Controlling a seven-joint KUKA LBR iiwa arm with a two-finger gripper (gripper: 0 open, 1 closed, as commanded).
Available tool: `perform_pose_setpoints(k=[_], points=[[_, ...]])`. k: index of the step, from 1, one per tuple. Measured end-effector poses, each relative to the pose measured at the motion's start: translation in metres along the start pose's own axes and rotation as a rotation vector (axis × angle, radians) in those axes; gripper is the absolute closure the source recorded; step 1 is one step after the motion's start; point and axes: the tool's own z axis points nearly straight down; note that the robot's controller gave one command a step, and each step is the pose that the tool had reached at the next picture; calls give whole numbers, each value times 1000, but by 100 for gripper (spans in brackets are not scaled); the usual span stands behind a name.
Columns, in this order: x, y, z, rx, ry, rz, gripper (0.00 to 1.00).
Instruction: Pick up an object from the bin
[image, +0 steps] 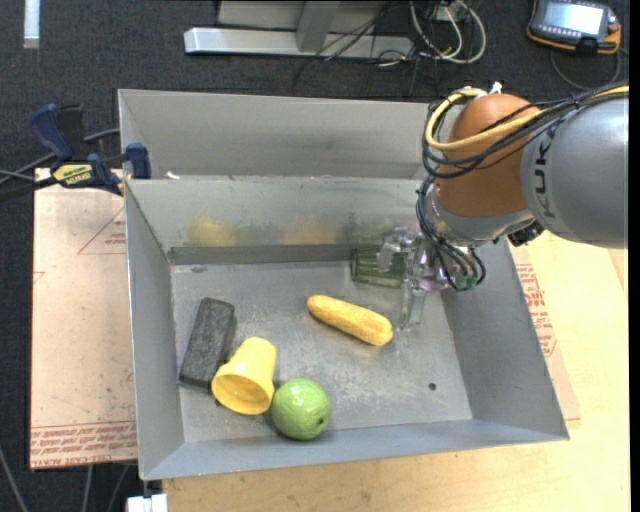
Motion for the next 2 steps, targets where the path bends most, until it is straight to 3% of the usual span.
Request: perform_pose_setpoints(k=[1, 2], points=[[-1, 0, -5, 0, -7, 0, 0], [22, 58, 67, 1, -4, -248, 100]])
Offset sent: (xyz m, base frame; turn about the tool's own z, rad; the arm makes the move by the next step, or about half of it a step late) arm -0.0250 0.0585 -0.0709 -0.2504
